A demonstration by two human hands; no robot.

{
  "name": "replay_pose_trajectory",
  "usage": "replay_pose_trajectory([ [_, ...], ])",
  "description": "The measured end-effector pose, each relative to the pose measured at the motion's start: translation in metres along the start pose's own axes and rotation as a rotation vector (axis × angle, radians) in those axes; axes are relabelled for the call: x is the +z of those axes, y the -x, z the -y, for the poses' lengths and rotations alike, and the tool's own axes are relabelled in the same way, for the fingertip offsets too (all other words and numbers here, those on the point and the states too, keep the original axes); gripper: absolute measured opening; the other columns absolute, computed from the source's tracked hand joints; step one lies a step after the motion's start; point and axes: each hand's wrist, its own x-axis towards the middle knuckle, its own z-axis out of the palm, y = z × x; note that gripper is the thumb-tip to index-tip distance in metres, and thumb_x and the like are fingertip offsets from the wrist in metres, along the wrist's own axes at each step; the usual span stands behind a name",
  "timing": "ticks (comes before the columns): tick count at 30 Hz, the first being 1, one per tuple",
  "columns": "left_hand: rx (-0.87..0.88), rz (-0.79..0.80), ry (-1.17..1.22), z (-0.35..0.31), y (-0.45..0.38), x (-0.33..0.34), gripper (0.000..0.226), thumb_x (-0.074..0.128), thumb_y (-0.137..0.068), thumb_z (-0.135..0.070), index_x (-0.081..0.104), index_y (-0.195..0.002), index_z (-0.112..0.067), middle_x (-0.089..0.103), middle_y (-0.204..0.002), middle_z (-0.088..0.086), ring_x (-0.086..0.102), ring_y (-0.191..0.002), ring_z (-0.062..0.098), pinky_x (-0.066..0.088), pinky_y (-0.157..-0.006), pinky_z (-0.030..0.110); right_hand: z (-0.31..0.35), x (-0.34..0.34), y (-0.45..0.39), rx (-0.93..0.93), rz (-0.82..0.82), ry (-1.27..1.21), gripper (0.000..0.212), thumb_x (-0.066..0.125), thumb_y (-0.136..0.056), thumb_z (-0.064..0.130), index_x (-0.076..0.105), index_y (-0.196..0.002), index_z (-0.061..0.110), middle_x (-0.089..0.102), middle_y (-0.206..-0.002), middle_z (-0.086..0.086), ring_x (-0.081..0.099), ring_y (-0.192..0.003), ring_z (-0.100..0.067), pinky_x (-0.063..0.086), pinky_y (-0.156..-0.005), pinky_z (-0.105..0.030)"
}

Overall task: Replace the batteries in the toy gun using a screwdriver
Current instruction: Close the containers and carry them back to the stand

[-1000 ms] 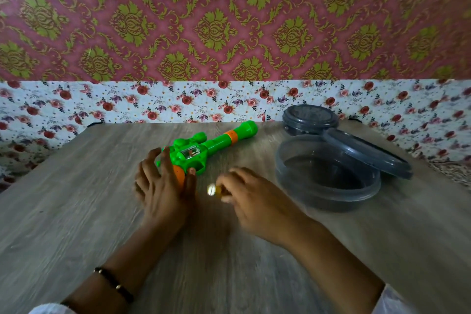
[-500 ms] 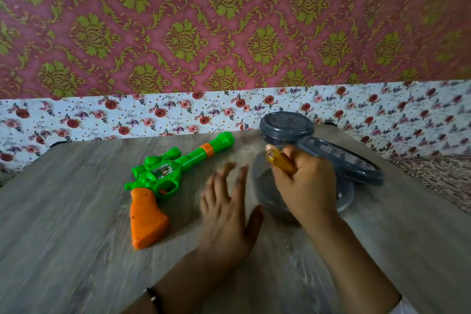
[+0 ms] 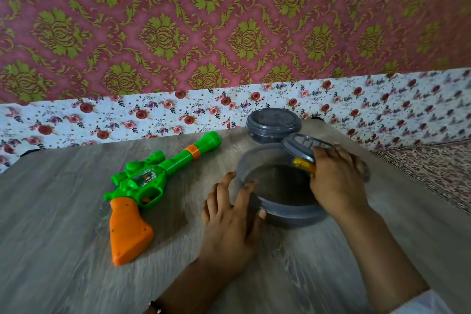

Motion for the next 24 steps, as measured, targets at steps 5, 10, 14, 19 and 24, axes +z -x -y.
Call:
replay_pose_trajectory([
  [5,-0.025,0.009,0.021,0.001,-0.004,0.0,0.066,0.01,-0.08,-0.067,0.013,-0.142,-0.046,-0.004,-0.15,-0.009,0.003,-0.14,0.016,0.016,-0.113,0.04,0.016,-0.005,0.006,-0.099,-0.033,-0.016,0.059,0.057,-0.087,0.027,0.032,-0.14,0.022,0.042,-0.142,-0.004,0.027,-0.137,-0.027,0.02,-0.111,-0.049],
  [10,-0.038,-0.028,0.164,0.007,-0.007,0.004,0.077,0.019,-0.078,-0.069,0.01,-0.148,-0.037,0.007,-0.148,-0.013,0.011,-0.138,0.011,0.015,-0.108,0.029,0.032,-0.012,0.018,-0.247,-0.08,-0.065,0.048,0.054,-0.088,0.032,0.04,-0.134,0.026,0.047,-0.138,0.002,0.032,-0.134,-0.021,0.016,-0.112,-0.045],
  [14,-0.036,-0.047,0.2,0.008,-0.009,0.006,0.082,0.021,-0.077,-0.069,0.011,-0.149,-0.031,0.012,-0.147,-0.012,0.017,-0.135,0.01,0.014,-0.104,0.024,0.043,-0.016,0.025,-0.388,-0.106,-0.179,0.043,0.055,-0.087,0.03,0.049,-0.129,0.026,0.06,-0.124,0.004,0.048,-0.121,-0.014,0.017,-0.113,-0.034],
  [19,-0.066,-0.035,0.23,0.01,-0.011,0.007,0.091,0.02,-0.073,-0.072,0.006,-0.15,-0.027,0.011,-0.149,-0.011,0.014,-0.137,0.008,0.011,-0.105,0.022,0.05,-0.014,0.032,-0.486,-0.23,-0.364,0.061,0.074,-0.073,0.011,0.054,-0.13,0.016,0.069,-0.108,-0.008,0.061,-0.104,-0.026,0.038,-0.101,-0.043],
  [24,-0.085,-0.055,0.303,0.009,-0.01,0.008,0.083,0.023,-0.079,-0.067,0.011,-0.15,-0.026,0.019,-0.148,-0.007,0.019,-0.136,0.011,0.015,-0.109,0.024,0.009,-0.02,0.014,-0.105,-0.469,-0.487,0.05,0.068,-0.076,0.001,0.058,-0.124,0.011,0.069,-0.095,-0.015,0.063,-0.083,-0.024,0.053,-0.073,-0.036],
])
